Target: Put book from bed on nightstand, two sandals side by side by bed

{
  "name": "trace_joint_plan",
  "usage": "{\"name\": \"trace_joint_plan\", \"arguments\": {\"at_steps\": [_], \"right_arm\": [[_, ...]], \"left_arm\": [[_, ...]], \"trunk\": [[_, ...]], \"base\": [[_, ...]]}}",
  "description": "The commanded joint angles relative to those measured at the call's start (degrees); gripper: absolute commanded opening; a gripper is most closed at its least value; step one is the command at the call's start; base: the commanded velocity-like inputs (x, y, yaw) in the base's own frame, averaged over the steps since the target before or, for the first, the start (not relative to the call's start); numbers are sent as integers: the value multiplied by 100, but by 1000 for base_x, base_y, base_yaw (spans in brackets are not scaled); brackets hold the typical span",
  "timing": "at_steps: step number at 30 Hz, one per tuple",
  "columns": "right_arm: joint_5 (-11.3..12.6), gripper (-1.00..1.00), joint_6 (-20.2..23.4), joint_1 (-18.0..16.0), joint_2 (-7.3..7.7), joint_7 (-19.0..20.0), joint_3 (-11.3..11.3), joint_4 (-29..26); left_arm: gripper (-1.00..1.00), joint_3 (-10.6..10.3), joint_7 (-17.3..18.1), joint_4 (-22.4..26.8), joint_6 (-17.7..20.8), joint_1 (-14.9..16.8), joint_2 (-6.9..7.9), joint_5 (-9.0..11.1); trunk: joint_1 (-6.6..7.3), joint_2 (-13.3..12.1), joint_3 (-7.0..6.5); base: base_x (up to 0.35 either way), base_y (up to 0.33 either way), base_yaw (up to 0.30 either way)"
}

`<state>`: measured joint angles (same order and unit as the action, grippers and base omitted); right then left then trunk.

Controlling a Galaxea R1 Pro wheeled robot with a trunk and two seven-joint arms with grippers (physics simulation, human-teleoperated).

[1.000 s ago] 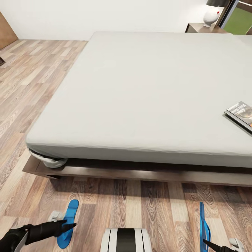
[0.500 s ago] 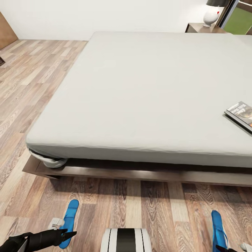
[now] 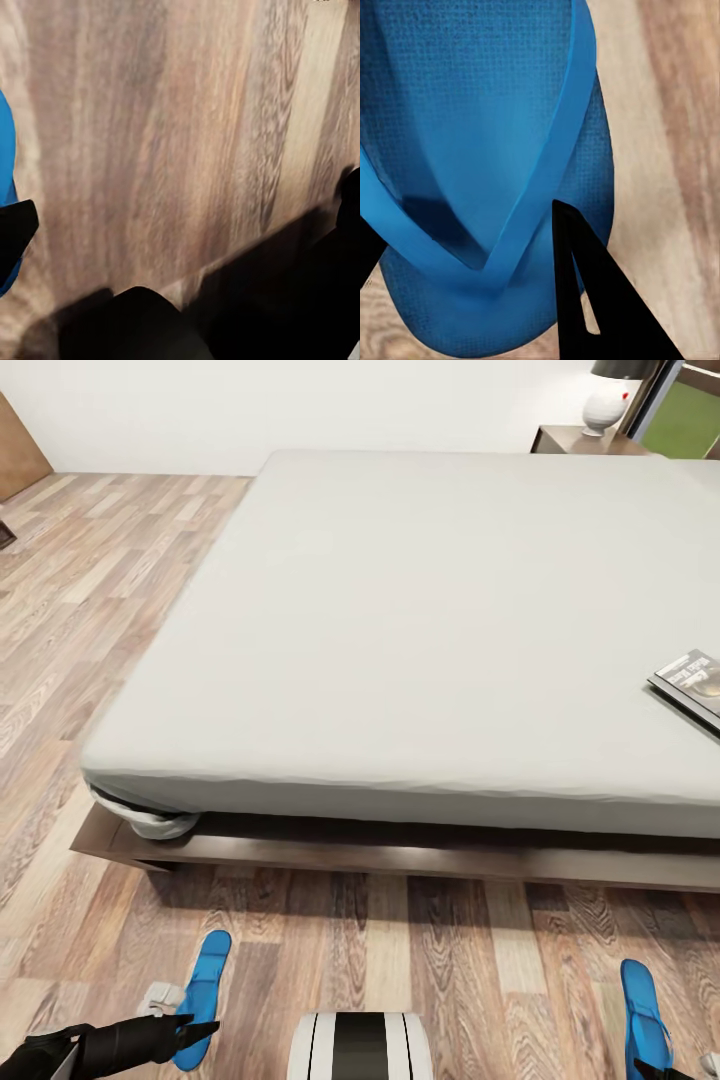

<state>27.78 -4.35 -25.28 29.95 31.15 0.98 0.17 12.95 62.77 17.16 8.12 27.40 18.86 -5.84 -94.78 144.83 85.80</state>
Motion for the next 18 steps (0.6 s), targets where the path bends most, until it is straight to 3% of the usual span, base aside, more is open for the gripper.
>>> {"name": "trace_joint_plan", "arguments": {"at_steps": [1, 18], "right_arm": [[0, -100, -20, -3, 2, 26, 8, 10], [0, -100, -22, -3, 2, 23, 8, 10]], "left_arm": [[100, 50, 33, 6, 49, 2, -5, -57], [100, 50, 27, 6, 49, 2, -5, -58]], "trunk": [[1, 1, 3], [1, 1, 3]], "base": [[0, 219, 0], [0, 298, 0]]}}
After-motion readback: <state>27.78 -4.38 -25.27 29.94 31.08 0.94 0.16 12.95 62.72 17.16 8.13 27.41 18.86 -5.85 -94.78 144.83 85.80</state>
